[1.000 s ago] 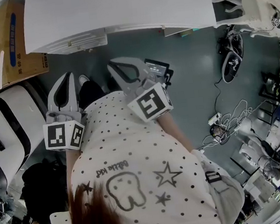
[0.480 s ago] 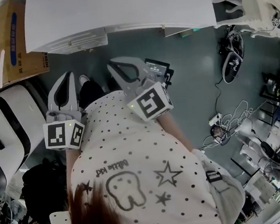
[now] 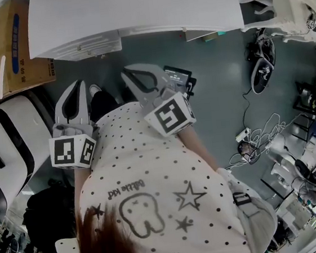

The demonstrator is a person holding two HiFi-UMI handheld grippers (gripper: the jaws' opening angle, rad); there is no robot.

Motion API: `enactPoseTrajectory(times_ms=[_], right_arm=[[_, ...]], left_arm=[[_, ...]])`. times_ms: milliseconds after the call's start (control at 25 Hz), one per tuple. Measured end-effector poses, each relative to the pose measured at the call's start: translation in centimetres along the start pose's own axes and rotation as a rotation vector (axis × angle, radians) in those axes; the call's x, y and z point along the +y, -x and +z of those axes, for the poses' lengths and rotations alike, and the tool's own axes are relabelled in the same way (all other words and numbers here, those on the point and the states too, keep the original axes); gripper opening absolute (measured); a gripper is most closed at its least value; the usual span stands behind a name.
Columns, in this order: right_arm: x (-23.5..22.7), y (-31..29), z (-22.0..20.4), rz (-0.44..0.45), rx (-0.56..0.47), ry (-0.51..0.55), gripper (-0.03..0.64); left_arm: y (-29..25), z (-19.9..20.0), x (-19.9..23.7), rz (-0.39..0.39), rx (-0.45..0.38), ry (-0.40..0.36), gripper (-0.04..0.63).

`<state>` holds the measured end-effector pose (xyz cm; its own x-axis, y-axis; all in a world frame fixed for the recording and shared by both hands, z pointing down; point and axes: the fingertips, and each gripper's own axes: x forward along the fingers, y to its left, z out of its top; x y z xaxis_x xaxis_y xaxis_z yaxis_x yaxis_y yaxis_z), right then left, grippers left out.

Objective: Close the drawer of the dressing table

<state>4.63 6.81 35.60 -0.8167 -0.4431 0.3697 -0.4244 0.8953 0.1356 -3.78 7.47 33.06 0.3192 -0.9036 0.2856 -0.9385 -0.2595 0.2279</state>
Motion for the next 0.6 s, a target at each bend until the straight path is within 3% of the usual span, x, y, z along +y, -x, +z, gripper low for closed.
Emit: enactPoseTrajectory(times_ms=[600], right_arm=[[0.10,0.07,0.07,-0.009,0.014,-0.022,-0.002]], left_arm=[[0.28,-0.06,0.27,0.007,-0.004,0.007,-0.006]])
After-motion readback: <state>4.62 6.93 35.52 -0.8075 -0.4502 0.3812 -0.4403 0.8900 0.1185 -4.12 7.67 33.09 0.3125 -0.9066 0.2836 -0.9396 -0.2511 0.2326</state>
